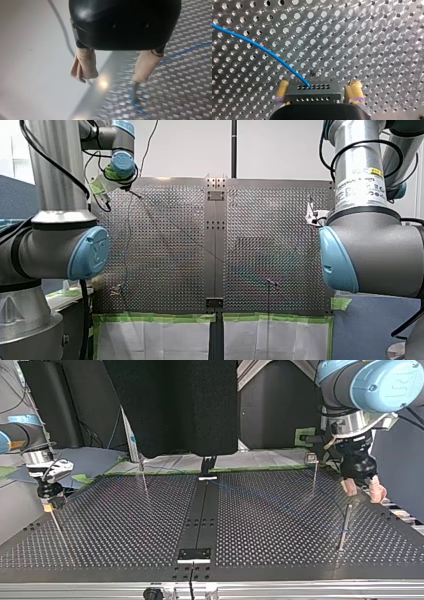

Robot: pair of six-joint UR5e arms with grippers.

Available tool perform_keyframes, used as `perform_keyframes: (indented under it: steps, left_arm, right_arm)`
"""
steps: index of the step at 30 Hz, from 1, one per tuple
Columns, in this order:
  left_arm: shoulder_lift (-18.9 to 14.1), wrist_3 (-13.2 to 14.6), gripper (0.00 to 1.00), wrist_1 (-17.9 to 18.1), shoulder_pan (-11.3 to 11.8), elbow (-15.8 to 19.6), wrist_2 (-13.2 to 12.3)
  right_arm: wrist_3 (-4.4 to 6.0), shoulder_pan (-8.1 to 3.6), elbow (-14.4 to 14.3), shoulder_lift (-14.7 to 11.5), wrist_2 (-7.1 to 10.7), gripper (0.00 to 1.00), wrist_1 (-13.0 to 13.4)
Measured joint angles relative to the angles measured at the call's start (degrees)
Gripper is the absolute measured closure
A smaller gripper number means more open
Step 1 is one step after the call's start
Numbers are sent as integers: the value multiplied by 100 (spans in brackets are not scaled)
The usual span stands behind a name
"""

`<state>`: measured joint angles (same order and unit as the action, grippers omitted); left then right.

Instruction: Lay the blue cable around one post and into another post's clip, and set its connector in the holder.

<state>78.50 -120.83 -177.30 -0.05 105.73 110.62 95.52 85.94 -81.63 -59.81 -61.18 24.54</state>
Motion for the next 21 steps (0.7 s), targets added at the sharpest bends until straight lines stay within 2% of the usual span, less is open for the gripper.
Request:
perform_keyframes:
  steps: [4, 21]
  left_arm:
    - [114, 205, 0, -205, -102, -25, 2]
    - [46, 1084, 0, -1081, -294, -256, 68]
  right_arm:
    - [2, 0, -2, -1, 0, 1, 2]
    - [3, 17, -3, 0, -12, 1, -1]
